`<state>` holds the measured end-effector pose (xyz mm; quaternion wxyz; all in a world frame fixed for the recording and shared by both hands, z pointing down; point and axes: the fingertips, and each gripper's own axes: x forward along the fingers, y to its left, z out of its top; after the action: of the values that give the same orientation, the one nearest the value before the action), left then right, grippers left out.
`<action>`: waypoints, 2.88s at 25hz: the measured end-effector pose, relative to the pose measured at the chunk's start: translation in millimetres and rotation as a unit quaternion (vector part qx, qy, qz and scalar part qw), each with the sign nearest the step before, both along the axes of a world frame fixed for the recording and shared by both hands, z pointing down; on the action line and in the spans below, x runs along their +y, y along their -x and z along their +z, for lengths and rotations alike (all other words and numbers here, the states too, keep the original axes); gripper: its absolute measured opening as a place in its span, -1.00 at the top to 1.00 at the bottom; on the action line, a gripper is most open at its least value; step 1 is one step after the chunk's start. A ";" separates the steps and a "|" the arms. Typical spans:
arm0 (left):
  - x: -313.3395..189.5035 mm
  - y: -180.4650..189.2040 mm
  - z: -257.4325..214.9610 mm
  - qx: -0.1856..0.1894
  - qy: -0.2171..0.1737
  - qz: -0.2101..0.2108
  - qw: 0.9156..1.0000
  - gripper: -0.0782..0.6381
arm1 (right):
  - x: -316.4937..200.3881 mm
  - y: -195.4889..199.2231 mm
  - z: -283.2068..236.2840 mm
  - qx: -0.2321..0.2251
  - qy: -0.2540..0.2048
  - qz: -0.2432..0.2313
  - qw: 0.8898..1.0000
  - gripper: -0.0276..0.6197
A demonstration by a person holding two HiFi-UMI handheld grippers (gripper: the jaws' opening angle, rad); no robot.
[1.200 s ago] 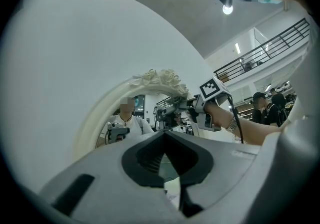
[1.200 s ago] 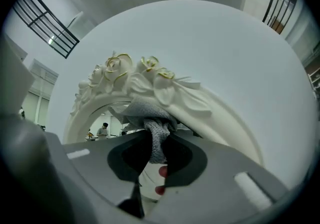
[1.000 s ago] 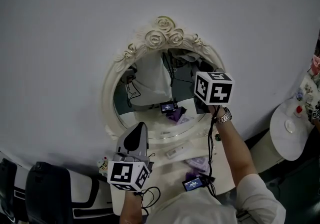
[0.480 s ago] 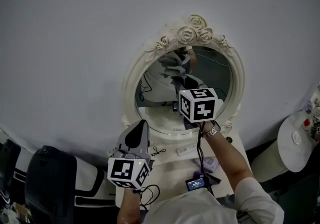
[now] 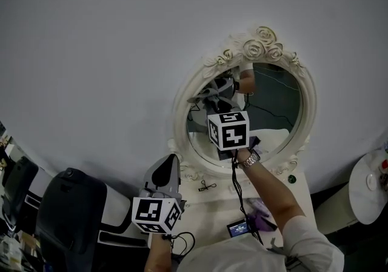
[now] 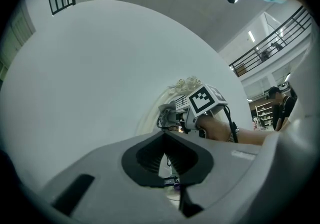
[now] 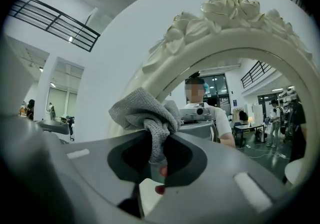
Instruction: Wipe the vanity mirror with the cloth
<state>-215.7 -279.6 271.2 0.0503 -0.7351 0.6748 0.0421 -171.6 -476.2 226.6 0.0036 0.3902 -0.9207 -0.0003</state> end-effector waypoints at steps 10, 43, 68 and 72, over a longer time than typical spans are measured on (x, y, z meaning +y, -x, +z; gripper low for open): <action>-29.8 -52.3 5.8 -0.007 0.008 0.059 0.998 0.78 | -25.7 -72.6 5.3 0.014 -0.010 0.054 0.998 0.72; -39.2 -62.7 17.7 0.007 0.013 0.049 0.999 0.78 | -26.7 -113.7 33.1 0.002 0.004 0.087 0.996 0.72; -7.8 -11.3 36.3 0.010 0.038 0.005 0.999 0.78 | -14.3 -35.0 89.7 0.033 0.065 0.030 0.997 0.71; -28.3 -44.9 40.7 0.011 0.044 0.047 0.998 0.78 | -32.9 -93.4 92.4 0.032 0.067 0.080 0.994 0.72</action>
<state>-170.8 -307.8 311.9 0.0086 -0.7669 0.6413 0.0230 -78.2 -509.1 319.0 0.0596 0.4612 -0.8839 0.0489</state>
